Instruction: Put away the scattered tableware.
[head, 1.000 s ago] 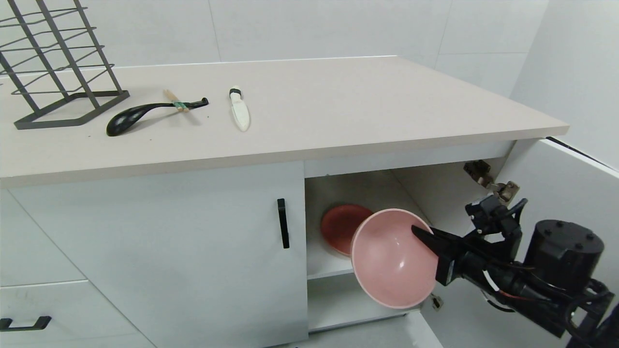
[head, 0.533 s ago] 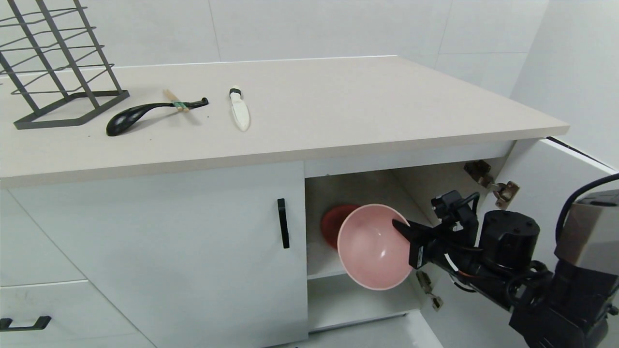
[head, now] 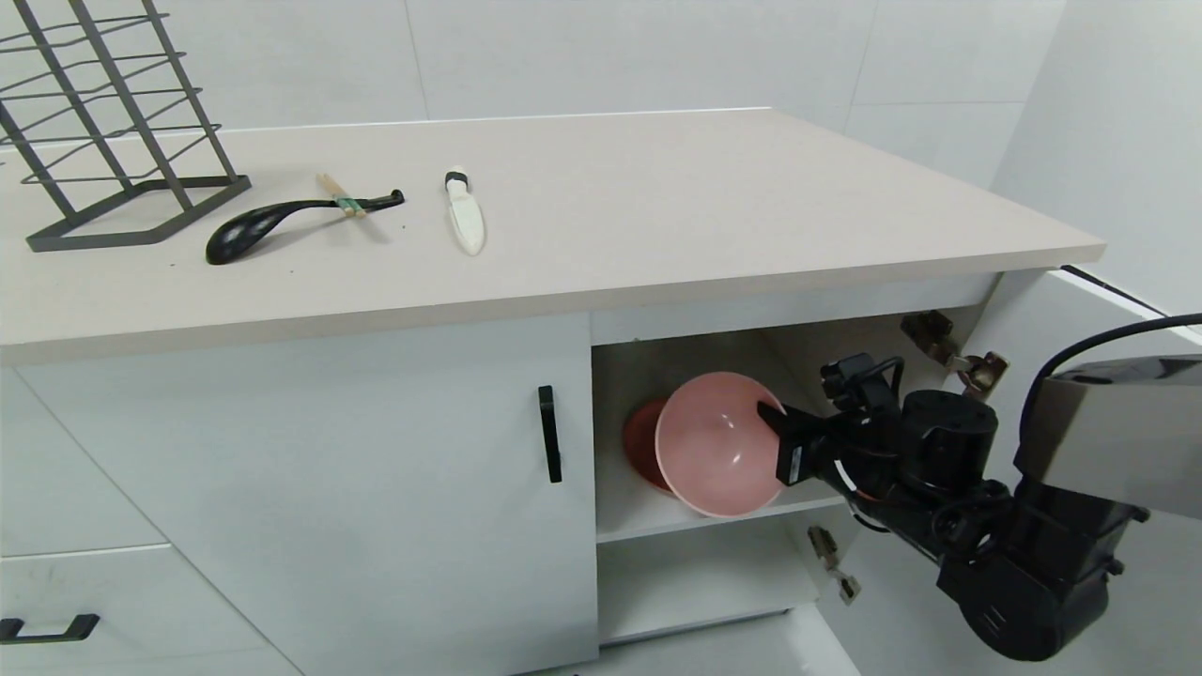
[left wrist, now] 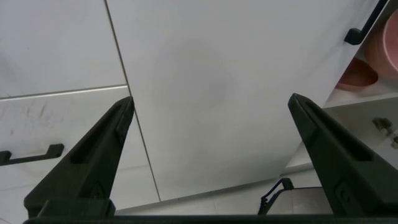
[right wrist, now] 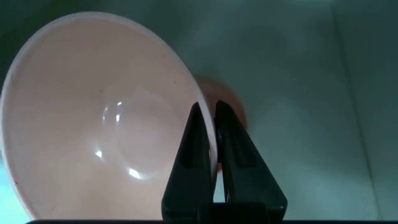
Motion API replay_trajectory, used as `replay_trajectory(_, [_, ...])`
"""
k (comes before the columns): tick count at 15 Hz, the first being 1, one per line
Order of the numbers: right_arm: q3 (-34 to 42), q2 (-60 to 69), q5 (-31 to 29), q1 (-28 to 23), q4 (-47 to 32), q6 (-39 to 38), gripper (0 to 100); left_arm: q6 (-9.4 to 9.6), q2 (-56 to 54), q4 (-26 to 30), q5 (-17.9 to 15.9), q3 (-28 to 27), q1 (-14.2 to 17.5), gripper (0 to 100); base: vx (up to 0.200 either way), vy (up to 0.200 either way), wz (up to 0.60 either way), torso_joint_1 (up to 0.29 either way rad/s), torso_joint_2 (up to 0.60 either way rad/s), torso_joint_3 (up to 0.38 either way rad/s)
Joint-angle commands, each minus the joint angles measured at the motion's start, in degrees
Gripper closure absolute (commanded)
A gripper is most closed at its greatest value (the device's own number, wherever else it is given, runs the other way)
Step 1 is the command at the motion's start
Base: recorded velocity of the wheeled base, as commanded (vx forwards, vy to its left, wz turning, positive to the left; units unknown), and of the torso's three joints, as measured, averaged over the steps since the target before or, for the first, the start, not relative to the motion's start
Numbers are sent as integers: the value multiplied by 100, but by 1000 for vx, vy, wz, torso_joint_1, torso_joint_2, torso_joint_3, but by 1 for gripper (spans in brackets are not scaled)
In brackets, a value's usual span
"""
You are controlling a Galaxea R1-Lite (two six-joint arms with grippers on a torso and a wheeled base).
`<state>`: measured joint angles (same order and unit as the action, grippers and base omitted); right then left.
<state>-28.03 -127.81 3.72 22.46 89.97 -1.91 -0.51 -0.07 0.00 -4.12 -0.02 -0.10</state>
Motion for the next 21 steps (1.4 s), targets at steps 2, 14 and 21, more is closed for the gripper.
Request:
replay_trajectory(2, [-300,-341,-47,-48,3,-11,100,-2,7,0,-1,2,1,0,0,0,0,0,0,0])
replay_trajectory(14, [-1451,-1194,-55,-101,3,-239,100,-2,7,0,-1,2,1,0,0,0,0,0,0,0])
replay_trajectory(21, [-1733,-1642,-55,-242,3,-239,100,-2,7,0,-1,2,1,0,0,0,0,0,0,0])
